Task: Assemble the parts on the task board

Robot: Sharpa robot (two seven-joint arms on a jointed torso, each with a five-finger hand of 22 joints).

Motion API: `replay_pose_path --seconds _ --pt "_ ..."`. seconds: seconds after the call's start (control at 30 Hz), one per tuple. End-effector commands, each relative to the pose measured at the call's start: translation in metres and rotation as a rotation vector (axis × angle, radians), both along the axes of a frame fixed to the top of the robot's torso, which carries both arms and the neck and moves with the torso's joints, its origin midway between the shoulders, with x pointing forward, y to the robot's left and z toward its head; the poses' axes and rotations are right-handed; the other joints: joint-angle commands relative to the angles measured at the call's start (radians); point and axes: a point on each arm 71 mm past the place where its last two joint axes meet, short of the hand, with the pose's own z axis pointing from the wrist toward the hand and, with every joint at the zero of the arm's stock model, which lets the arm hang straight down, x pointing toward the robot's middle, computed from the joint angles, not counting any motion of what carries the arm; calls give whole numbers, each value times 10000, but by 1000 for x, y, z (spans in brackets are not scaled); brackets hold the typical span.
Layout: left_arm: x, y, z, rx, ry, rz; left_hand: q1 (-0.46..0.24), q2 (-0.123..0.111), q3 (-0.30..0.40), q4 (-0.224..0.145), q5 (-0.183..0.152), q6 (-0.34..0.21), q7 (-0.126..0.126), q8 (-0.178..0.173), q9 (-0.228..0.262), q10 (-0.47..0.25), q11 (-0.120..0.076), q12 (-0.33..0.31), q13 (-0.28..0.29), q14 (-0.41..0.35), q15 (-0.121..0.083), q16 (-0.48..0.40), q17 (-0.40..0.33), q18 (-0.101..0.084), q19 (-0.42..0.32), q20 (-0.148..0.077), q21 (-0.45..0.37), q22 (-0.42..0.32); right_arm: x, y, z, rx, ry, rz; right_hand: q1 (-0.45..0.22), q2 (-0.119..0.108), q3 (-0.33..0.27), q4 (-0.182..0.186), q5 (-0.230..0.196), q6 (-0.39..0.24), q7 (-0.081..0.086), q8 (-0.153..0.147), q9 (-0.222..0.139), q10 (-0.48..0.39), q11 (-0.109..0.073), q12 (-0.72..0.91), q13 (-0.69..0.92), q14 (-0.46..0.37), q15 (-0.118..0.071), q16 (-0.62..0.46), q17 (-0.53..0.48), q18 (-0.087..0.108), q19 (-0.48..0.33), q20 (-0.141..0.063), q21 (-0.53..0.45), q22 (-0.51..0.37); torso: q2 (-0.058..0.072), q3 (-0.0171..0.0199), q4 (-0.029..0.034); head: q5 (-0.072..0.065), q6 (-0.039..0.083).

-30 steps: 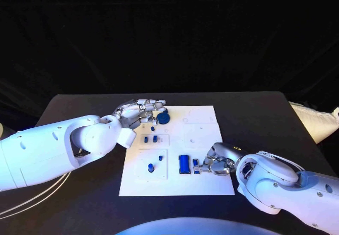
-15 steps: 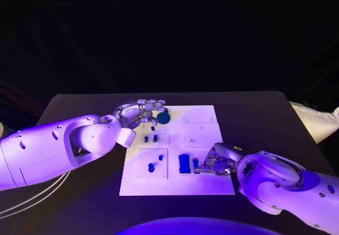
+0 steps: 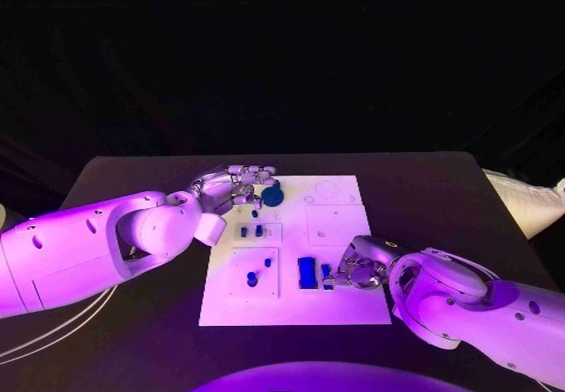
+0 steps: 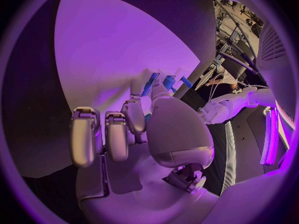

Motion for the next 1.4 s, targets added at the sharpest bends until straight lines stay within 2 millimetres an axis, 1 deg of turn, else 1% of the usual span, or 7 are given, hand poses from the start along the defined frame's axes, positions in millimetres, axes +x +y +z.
replay_pose_path --seconds 0.03,0.4,0.6,0.77,0.9,1.17,1.4 --pt "0 -2 1 -96 -77 -182 -9 89 -47 -27 63 -36 -40 51 15 -59 12 45 9 -31 -15 42 -9 110 -15 13 -52 -17 0 1 -2 -202 9 245 313 36 -18 -128 -89 -15 6 -28 -23 202 -55 -61 176 980 -75 25 2239 -156 287 -31 25 638 -22 0 -40 28 7" --pt "3 2 -2 -9 -77 -13 -13 92 -53 -32 63 -35 -40 61 14 -85 12 59 7 -45 -17 37 -40 112 -18 12 -58 -18 5 -4 7 2073 132 -628 106 -462 -714 94 266 -712 297 -432 -177 -388 182 -1910 -769 801 99 -511 1453 31 -90 67 -571 -231 -113 12 -96 40 118" --pt "12 15 -6 73 -115 594 -109 48 -125 2 51 -73 -28 64 6 -126 26 104 4 -160 0 -56 -259 105 -52 23 -89 -29 32 -19 22 5750 605 -1434 745 -149 -763 -67 564 -1443 607 -827 -393 -1147 449 -3885 -1918 565 322 -1291 452 266 -566 291 -1422 -1354 -232 -11 -157 16 307" --pt "22 28 -11 103 -170 1512 -454 -144 -510 163 30 -133 -32 92 1 -191 37 239 6 -812 75 -559 -1048 95 -382 85 -358 -153 65 -37 31 8530 737 -2332 1976 319 -484 -682 343 -2000 921 -858 -693 -2708 698 -7386 -4377 -888 518 -5422 -3908 1154 -2810 505 -5647 -6324 -488 -103 -242 -31 499" --pt "32 42 -18 651 -445 3120 -387 -117 -821 174 45 -55 -10 209 11 -135 53 426 -17 -1419 113 -1126 -1466 114 -940 150 -878 -439 95 -52 34 10234 470 -3045 2915 553 -229 -1008 126 -2381 1351 -883 -1107 -3426 1259 -9788 -6980 -2645 1047 -9771 -7073 1188 -3906 918 -8235 -8144 -724 -171 -295 -59 808" --pt "52 51 -33 612 -900 3989 -242 -110 -736 287 66 -493 179 -54 -39 -684 474 -368 -400 -3463 930 -5306 -3613 -193 -3854 715 -3372 -1924 139 -63 29 11404 -537 -3372 3006 586 -141 -1646 154 -2837 1619 -870 -2532 -3988 1986 -10646 -11052 -4841 2239 -14173 -10642 1176 -5386 2318 -12313 -10936 -1108 -190 -267 -110 1346" --pt "70 49 -45 635 -1197 4327 -195 -60 -1117 353 68 -797 -86 -471 -34 -762 861 -1638 -399 -3317 1490 -8485 -5040 71 -5183 1651 -5451 -3875 162 -56 21 11698 -842 -3135 2275 760 -85 -2395 253 -3234 1744 -876 -3440 -4361 2049 -10707 -12382 -3683 2244 -14698 -11777 1219 -4445 2252 -13031 -11696 -1314 -163 -283 -73 1746"
